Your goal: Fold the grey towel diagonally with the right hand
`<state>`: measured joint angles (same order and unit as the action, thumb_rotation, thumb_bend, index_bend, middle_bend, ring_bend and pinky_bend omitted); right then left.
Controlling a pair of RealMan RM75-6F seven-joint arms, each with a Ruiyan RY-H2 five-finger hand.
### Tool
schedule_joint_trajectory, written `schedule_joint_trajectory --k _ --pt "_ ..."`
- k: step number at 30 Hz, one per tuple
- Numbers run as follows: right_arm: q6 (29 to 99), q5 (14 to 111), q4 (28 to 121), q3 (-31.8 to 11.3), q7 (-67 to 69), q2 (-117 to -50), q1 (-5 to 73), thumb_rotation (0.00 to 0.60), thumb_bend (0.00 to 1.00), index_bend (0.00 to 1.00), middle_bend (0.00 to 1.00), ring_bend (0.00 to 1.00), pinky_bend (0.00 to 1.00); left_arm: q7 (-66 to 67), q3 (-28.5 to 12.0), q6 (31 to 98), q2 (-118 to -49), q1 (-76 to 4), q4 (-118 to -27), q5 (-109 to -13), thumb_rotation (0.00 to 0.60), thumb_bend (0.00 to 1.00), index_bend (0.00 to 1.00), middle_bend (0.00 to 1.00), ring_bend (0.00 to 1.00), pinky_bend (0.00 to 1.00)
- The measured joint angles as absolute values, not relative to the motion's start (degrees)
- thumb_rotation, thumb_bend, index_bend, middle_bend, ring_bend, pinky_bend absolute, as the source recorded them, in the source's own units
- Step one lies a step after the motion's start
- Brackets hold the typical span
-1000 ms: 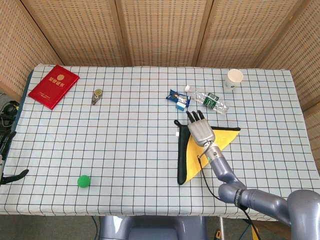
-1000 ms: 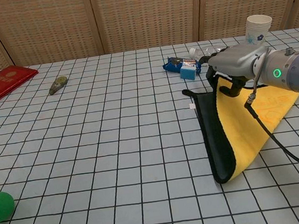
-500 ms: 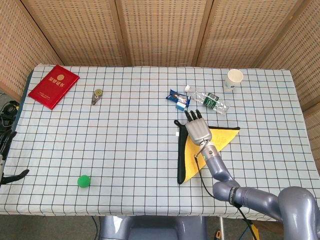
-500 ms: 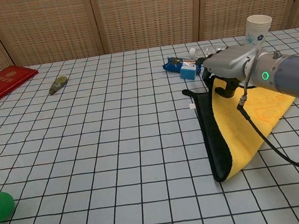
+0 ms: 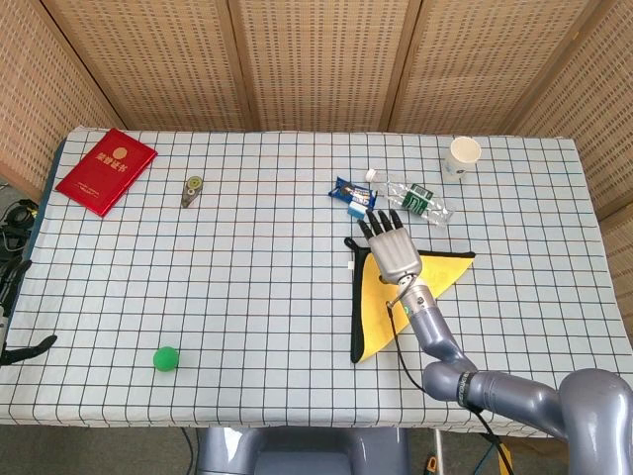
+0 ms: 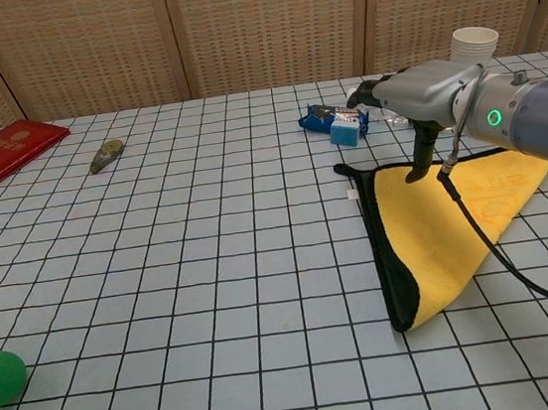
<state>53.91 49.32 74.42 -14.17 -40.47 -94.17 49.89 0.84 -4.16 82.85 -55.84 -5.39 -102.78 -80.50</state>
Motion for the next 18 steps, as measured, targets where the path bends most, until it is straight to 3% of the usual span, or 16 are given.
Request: schedule_joint_trajectory --k 5,11,18 --pt "56.1 51.5 79.1 -14.1 -39.0 -90.6 48.6 0.6 0.16 0.1 0.01 0.0 0.0 0.9 -4.0 83.0 -55.8 -5.3 -102.9 -80.8 0.6 0.0 0.0 0.0 0.0 0.0" --pt "59.9 58.0 86.4 -12.8 -33.5 -82.6 44.3 0.6 0.01 0.1 0.0 0.0 0.0 0.5 -3.8 83.5 -55.7 -5.2 -103.0 -81.7 0.6 0.0 0.0 0.0 0.0 0.0" --pt "67.2 70.7 92.3 -8.0 -20.6 -72.8 35.7 0.6 0.0 0.1 0.0 0.0 0.0 0.3 -3.5 84.1 -55.9 -4.9 -102.9 -82.8 0.6 0.0 0.0 0.0 0.0 0.0"
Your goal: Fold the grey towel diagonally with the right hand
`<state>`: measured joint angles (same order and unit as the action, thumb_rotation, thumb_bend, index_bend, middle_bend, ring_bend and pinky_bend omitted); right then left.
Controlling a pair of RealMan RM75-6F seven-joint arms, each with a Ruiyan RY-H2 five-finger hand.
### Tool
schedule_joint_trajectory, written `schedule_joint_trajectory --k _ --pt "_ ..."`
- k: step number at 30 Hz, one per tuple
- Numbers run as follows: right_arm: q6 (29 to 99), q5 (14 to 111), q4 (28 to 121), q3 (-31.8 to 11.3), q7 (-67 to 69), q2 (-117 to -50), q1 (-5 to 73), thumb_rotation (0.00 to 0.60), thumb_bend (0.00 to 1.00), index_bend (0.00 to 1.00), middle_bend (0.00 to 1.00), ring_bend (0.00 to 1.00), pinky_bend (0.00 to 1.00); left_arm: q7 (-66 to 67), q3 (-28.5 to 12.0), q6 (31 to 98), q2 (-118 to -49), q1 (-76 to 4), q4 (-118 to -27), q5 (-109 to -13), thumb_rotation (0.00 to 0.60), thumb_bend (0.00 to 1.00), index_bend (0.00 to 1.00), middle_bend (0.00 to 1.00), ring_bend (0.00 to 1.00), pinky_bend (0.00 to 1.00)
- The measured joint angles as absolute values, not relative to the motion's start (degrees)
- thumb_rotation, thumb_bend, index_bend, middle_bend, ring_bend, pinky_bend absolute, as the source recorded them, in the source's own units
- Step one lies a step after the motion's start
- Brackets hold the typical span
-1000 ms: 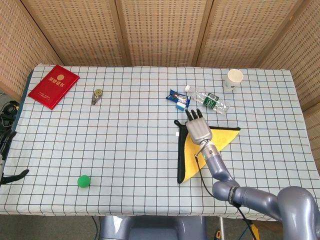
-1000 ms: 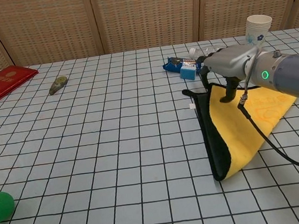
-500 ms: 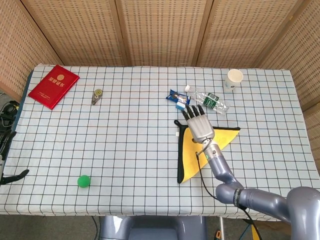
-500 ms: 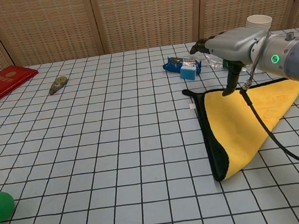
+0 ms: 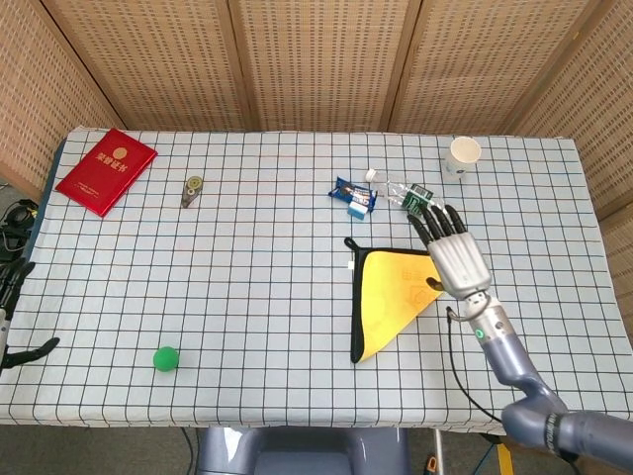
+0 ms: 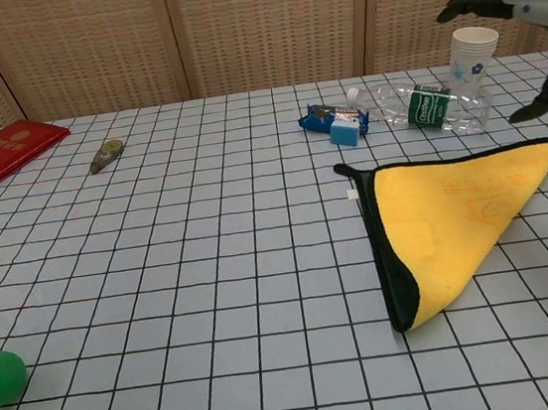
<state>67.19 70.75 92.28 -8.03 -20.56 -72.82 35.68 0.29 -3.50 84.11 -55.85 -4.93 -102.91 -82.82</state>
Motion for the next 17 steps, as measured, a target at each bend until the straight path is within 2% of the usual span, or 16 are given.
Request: schedule_joint_trajectory --k 6,12,17 --pt "77.3 79.6 93.8 -2.9 -10.3 -67.5 26.3 0.6 0.0 0.05 0.0 0.0 0.0 0.4 -3.1 84.6 -56.2 -4.7 -102.9 -83.7 0.6 0.0 0.0 0.0 0.0 0.0" --pt "83.6 83.2 95.3 1.4 -4.2 -64.2 18.7 0.6 0.0 0.04 0.0 0.0 0.0 0.6 -2.6 84.9 -56.3 -4.5 -103.0 -84.6 0.6 0.0 0.0 0.0 0.0 0.0" --pt "88.2 85.6 94.3 2.6 -3.2 -64.0 14.7 0.6 0.0 0.04 0.0 0.0 0.0 0.9 -2.5 85.2 -56.3 -4.3 -103.1 -85.1 0.6 0.0 0.0 0.0 0.0 0.0"
